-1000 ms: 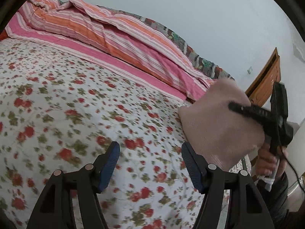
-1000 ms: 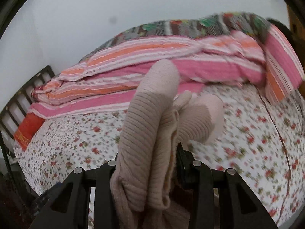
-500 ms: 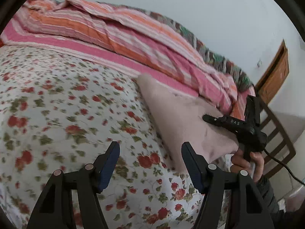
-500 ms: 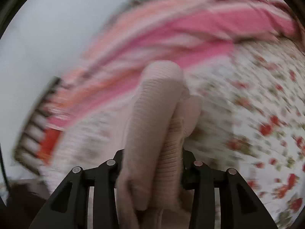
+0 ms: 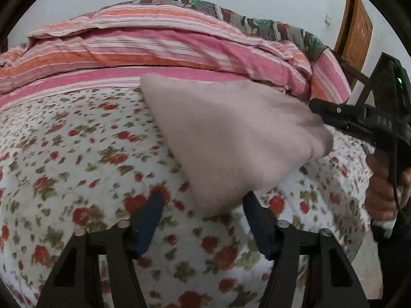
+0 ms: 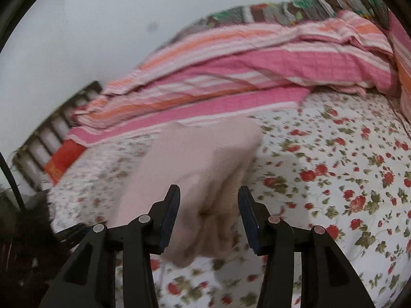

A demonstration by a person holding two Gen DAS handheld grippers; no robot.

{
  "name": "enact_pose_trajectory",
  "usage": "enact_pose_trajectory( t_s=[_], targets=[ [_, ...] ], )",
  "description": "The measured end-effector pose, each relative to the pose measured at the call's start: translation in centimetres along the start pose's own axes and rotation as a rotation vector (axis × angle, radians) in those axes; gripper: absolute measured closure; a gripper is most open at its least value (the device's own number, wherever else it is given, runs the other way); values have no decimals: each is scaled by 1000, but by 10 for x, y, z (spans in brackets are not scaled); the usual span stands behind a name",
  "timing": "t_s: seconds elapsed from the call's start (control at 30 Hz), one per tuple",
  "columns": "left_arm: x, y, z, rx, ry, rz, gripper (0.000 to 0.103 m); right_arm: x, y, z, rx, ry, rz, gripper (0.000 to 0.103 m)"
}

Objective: Fold small clothes

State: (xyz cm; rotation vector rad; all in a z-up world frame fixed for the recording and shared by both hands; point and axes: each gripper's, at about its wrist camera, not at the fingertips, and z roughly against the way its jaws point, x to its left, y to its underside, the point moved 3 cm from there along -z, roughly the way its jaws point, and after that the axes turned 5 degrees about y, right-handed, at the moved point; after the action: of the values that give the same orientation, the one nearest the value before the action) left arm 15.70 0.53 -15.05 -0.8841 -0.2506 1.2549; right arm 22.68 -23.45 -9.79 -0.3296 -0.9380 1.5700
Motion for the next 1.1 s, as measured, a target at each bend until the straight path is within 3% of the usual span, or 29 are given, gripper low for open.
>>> enact_pose_trajectory(
  t_s=[0.03, 0.07, 0.13, 0.17, 0.3, 0.4, 0.47, 0.57, 0.6, 0.67, 0.77, 0.8, 0.83, 0.93, 0.97, 1.07, 1.1],
  targets=[
    [-2, -3, -2, 6, 18, 7, 73, 3, 2, -2, 5, 3, 11, 57],
    [-3, -5, -5, 13, 34, 15, 76, 7, 3, -11, 26, 16, 21, 60],
    [-1, -11, -4, -6, 29, 37, 82, 8, 4, -27, 57, 37, 18, 86],
    [1, -13, -1, -21, 41, 54, 83, 7, 5, -30, 57, 33, 16, 93],
    [20, -18, 16, -92, 89, 130, 86, -5, 11, -19, -26, -59, -65, 95],
    [31, -7, 1, -36, 85, 166, 85, -3, 29, -38, 62, 14, -27, 95],
    [29, -1, -2, -31, 67, 159, 83, 1, 35, -39, 72, 33, -11, 95],
    [28, 5, 1, -19, 78, 165, 70, 3, 24, -28, 41, 6, -33, 87],
    [29, 6, 2, -15, 80, 170, 63, 3, 16, -25, 21, 8, -38, 79],
    [31, 6, 7, -19, 80, 174, 60, 2, 3, -30, 2, 39, -46, 70],
    [37, 5, 17, -35, 90, 195, 54, -3, -5, -55, 63, 84, -90, 70],
    [41, 5, 24, -54, 93, 204, 54, -5, -5, -60, 80, 75, -103, 78],
    [44, 5, 28, -66, 90, 210, 53, -5, -5, -59, 70, 47, -108, 88],
    [56, 2, 37, -85, 88, 229, 51, -1, -5, -31, -72, -22, -59, 90],
    [59, -1, 35, -84, 93, 234, 50, -4, -2, -33, -64, 5, -53, 90],
    [65, -19, 20, -70, 97, 247, 50, -12, 10, -66, 69, 117, -38, 90],
    [66, -26, 15, -73, 101, 252, 50, -13, 10, -64, 60, 115, -41, 88]
  ],
)
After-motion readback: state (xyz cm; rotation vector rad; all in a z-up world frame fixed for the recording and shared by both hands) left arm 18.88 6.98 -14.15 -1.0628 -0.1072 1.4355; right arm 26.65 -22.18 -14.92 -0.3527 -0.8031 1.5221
